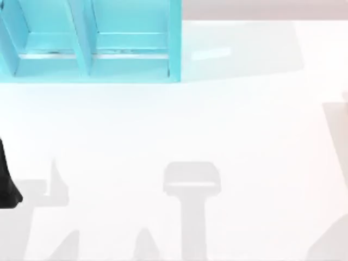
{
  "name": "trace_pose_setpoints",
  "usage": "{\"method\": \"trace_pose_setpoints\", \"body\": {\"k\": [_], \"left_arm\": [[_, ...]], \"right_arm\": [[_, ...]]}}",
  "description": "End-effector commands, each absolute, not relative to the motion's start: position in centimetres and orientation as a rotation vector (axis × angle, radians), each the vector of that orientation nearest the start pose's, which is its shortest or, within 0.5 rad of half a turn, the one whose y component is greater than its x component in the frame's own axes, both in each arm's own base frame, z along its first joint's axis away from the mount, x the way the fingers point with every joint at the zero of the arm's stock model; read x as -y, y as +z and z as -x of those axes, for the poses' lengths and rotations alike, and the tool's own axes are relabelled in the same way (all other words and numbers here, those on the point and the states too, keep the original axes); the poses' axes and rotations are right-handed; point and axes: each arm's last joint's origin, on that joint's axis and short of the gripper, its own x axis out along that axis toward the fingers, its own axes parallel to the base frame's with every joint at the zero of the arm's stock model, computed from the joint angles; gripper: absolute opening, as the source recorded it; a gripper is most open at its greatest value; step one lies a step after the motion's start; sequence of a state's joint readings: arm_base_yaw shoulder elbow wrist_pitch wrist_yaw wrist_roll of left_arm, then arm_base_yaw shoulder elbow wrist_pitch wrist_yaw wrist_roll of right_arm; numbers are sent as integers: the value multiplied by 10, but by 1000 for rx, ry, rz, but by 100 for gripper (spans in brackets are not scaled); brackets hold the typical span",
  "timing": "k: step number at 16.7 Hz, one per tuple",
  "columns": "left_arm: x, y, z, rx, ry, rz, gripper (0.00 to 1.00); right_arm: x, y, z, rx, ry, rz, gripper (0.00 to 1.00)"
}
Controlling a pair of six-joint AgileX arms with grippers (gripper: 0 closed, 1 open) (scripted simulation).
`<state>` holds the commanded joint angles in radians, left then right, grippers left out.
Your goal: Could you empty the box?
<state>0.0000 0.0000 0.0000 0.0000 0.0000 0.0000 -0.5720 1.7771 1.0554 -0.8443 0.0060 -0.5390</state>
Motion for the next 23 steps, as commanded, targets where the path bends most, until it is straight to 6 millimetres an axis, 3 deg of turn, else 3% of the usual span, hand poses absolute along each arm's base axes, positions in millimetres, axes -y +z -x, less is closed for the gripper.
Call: {"method": "trace_pose_setpoints", "body": {"k": [7, 18, 23], "left_arm": [[1, 160, -106, 0, 0, 0, 100], [1, 160, -106, 0, 0, 0, 100], [1, 160, -106, 0, 0, 0, 100]], "right_arm": [[163, 142, -256, -1570, -29, -17, 2], [164, 147, -258, -1567, -32, -18, 0], [169, 196, -264, -1576, -28, -22, 0]]}}
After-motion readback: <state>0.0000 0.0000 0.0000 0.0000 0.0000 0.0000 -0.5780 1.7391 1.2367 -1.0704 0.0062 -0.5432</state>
